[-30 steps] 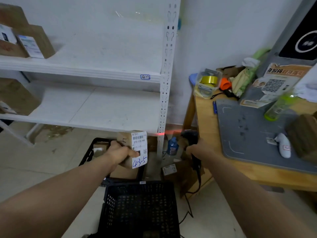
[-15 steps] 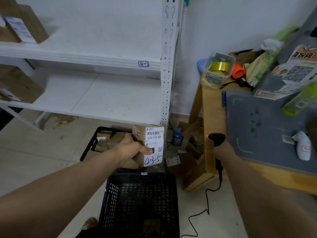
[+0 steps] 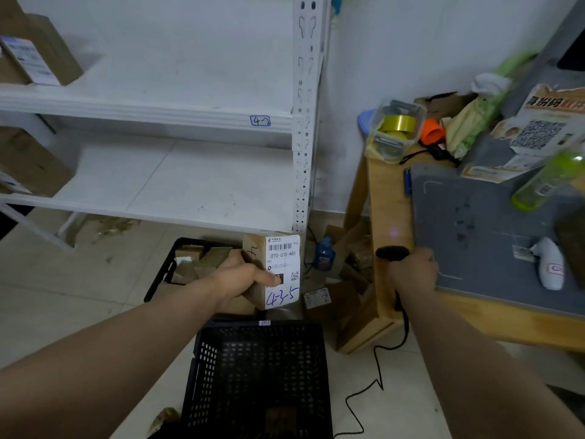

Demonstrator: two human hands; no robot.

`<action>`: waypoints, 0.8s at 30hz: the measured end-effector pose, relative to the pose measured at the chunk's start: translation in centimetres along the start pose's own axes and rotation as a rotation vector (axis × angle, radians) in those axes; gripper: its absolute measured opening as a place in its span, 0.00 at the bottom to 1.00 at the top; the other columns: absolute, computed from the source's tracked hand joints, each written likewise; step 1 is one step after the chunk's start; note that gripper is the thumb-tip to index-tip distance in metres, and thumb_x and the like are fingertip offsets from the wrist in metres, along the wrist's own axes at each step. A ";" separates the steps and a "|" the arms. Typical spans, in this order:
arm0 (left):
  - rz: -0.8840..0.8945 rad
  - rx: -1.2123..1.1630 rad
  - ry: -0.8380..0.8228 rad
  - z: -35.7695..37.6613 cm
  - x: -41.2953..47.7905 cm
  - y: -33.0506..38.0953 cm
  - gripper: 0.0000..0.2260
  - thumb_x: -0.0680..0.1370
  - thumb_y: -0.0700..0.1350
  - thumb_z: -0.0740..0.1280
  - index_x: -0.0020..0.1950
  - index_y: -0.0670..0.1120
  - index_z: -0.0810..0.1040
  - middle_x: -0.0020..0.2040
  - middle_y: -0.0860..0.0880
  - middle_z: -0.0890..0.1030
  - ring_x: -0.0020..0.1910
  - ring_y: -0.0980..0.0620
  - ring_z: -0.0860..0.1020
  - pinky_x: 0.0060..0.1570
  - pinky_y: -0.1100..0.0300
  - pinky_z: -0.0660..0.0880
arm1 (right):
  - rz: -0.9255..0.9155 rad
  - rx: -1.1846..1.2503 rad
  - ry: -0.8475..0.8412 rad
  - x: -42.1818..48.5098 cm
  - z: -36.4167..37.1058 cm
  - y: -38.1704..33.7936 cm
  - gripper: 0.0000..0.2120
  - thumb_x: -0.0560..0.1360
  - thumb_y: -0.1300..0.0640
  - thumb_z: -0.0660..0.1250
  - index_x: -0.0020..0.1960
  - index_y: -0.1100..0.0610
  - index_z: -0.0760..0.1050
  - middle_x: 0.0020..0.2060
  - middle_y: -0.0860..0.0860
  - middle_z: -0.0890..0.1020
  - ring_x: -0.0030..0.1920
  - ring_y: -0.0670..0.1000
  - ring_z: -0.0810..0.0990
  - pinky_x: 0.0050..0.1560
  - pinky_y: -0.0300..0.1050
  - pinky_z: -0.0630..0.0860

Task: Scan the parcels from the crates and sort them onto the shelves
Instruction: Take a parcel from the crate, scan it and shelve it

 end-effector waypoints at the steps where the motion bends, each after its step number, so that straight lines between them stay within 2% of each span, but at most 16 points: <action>1: 0.003 -0.001 -0.015 0.0 -0.1 0.1 0.35 0.64 0.38 0.81 0.68 0.46 0.70 0.57 0.49 0.84 0.56 0.48 0.81 0.43 0.55 0.76 | -0.051 0.014 0.023 -0.8 -0.3 -1.2 0.27 0.76 0.57 0.66 0.71 0.63 0.60 0.66 0.64 0.68 0.65 0.65 0.70 0.64 0.60 0.72; 2: 0.007 -0.003 -0.027 -0.1 -0.2 0.1 0.34 0.64 0.38 0.81 0.66 0.47 0.72 0.57 0.49 0.84 0.56 0.48 0.81 0.44 0.54 0.76 | -0.097 0.035 0.008 -1.4 -0.1 -2.4 0.22 0.75 0.57 0.67 0.65 0.62 0.64 0.61 0.62 0.71 0.61 0.63 0.72 0.61 0.58 0.74; 4: 0.020 -0.012 -0.044 -0.5 -0.7 0.3 0.29 0.65 0.38 0.80 0.63 0.48 0.74 0.55 0.50 0.85 0.55 0.49 0.81 0.45 0.54 0.76 | -0.155 0.108 -0.143 -3.4 1.9 -5.2 0.14 0.74 0.54 0.70 0.57 0.55 0.70 0.53 0.55 0.77 0.52 0.55 0.78 0.54 0.54 0.79; 7: 0.048 -0.014 -0.079 -1.5 -1.5 1.0 0.34 0.63 0.39 0.81 0.67 0.48 0.72 0.56 0.50 0.85 0.57 0.47 0.82 0.51 0.49 0.79 | -0.240 0.159 -0.432 -8.4 5.8 -10.1 0.09 0.78 0.51 0.71 0.55 0.48 0.74 0.51 0.48 0.79 0.50 0.50 0.79 0.50 0.47 0.80; 9: 0.073 -0.017 -0.125 -2.6 -1.9 1.8 0.30 0.67 0.38 0.79 0.66 0.47 0.73 0.54 0.48 0.86 0.55 0.45 0.84 0.54 0.44 0.81 | -0.319 0.222 -0.594 -12.8 7.5 -13.9 0.08 0.80 0.50 0.68 0.57 0.50 0.76 0.53 0.51 0.81 0.54 0.53 0.81 0.55 0.49 0.81; 11: 0.106 -0.038 -0.159 -4.0 -2.7 3.1 0.22 0.71 0.36 0.76 0.63 0.47 0.76 0.52 0.46 0.87 0.54 0.44 0.84 0.55 0.43 0.81 | -0.349 0.292 -0.714 -16.3 8.3 -16.8 0.08 0.81 0.50 0.66 0.58 0.51 0.78 0.57 0.58 0.83 0.59 0.60 0.81 0.61 0.54 0.79; 13: 0.152 -0.057 -0.169 -6.2 -3.4 4.5 0.21 0.71 0.38 0.76 0.63 0.47 0.79 0.53 0.46 0.87 0.57 0.43 0.83 0.62 0.42 0.77 | -0.363 0.338 -0.793 -18.9 8.7 -19.4 0.10 0.82 0.50 0.65 0.61 0.53 0.77 0.57 0.57 0.84 0.59 0.60 0.82 0.63 0.58 0.78; 14: 0.180 -0.064 -0.171 -7.5 -3.7 5.3 0.21 0.70 0.39 0.76 0.63 0.47 0.80 0.54 0.47 0.87 0.58 0.43 0.83 0.63 0.42 0.76 | -0.374 0.352 -0.812 -20.2 8.8 -20.8 0.12 0.82 0.50 0.66 0.63 0.53 0.76 0.56 0.54 0.85 0.58 0.57 0.83 0.63 0.60 0.78; 17: 0.258 -0.107 -0.185 -11.9 -5.1 7.4 0.19 0.70 0.40 0.77 0.61 0.48 0.81 0.54 0.48 0.87 0.60 0.45 0.82 0.56 0.48 0.78 | -0.442 0.340 -0.804 -23.9 8.8 -25.2 0.16 0.80 0.50 0.68 0.67 0.49 0.72 0.54 0.50 0.86 0.57 0.53 0.84 0.63 0.60 0.78; 19: 0.297 -0.148 -0.177 -15.6 -6.1 8.6 0.17 0.72 0.38 0.75 0.59 0.49 0.81 0.53 0.50 0.87 0.61 0.47 0.81 0.62 0.45 0.76 | -0.489 0.322 -0.779 -26.6 9.1 -28.3 0.16 0.80 0.53 0.69 0.67 0.45 0.72 0.52 0.49 0.86 0.56 0.52 0.84 0.62 0.59 0.78; 21: 0.343 -0.179 -0.161 -20.0 -6.9 9.7 0.19 0.72 0.37 0.75 0.61 0.51 0.78 0.54 0.52 0.86 0.62 0.48 0.80 0.68 0.42 0.71 | -0.532 0.342 -0.763 -29.8 9.6 -31.6 0.17 0.80 0.56 0.68 0.66 0.44 0.72 0.53 0.50 0.86 0.56 0.53 0.83 0.61 0.59 0.78; 24: 0.418 -0.181 -0.150 -27.3 -8.5 11.5 0.23 0.71 0.36 0.75 0.63 0.51 0.77 0.56 0.53 0.86 0.62 0.49 0.80 0.66 0.45 0.73 | -0.587 0.422 -0.696 -34.9 11.2 -37.0 0.16 0.80 0.59 0.68 0.64 0.44 0.72 0.53 0.51 0.86 0.55 0.53 0.84 0.61 0.59 0.79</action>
Point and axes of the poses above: each hand's wrist, its own x-axis towards the middle knuckle, its own z-axis out of the palm, y = z × x, the point moved 10 cm from there along x, towards the middle knuckle
